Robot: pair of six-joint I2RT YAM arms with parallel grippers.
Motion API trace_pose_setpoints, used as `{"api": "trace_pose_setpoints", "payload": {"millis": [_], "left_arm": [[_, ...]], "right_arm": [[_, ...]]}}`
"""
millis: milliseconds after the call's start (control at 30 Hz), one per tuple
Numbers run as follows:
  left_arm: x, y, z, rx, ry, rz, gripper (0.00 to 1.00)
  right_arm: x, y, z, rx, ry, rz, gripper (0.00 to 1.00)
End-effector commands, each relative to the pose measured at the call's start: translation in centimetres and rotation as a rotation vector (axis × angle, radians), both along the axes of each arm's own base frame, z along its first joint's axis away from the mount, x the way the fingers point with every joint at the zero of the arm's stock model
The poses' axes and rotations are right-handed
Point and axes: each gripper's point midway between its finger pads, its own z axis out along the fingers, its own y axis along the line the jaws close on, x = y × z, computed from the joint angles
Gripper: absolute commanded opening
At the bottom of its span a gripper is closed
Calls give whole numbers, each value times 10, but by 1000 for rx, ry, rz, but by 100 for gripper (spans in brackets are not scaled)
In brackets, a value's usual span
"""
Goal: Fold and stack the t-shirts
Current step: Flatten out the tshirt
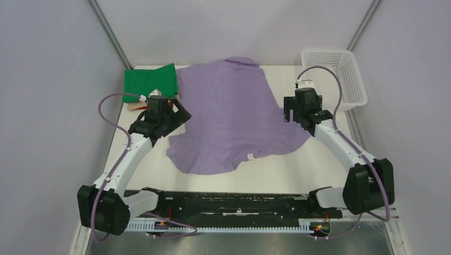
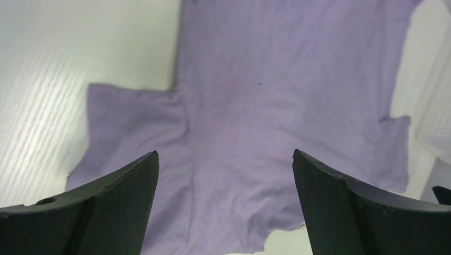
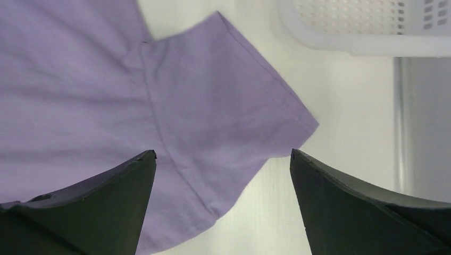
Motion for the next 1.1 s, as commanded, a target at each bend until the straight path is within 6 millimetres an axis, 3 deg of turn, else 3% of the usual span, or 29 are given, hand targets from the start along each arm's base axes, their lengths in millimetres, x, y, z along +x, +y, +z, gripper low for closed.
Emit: {"api": "trace_pose_setpoints", "payload": {"millis": [0,100,233,333,433,567,733,867,933,1000,1067], "left_arm": [[25,-30,43,39,-128,-114,100],[46,-61,33,-3,-112,-221,100],[65,-96,-9,-49,0,-304,100],[70,-111,-40,-46,89,-339,100],[62,-121,-71,-41,167,-366,100],[32,-128,-107,-32,261,-396,100],[-45,-150,-142,-135,343,-484,100],[-113,-188,-144,-210,351,-668,100],[-136,-210,-138,-247,339,-775,100],[-151,-238,-130,-309,316,-891,100],[-154,-264,-124,-349,289,-951,100]], "right_arm": [[-3,40,24,236,-178,126,98],[-18,63,12,336,-190,165,98],[-28,82,-6,353,-200,176,98],[-30,90,-25,367,-162,174,98],[-28,91,-47,375,-141,150,98],[-17,94,-67,366,-110,127,98],[4,103,-88,352,-58,120,98],[24,118,-104,363,-19,146,98],[36,131,-109,390,-7,179,98],[51,143,-111,409,-1,218,98],[71,154,-108,408,-16,256,98]]}}
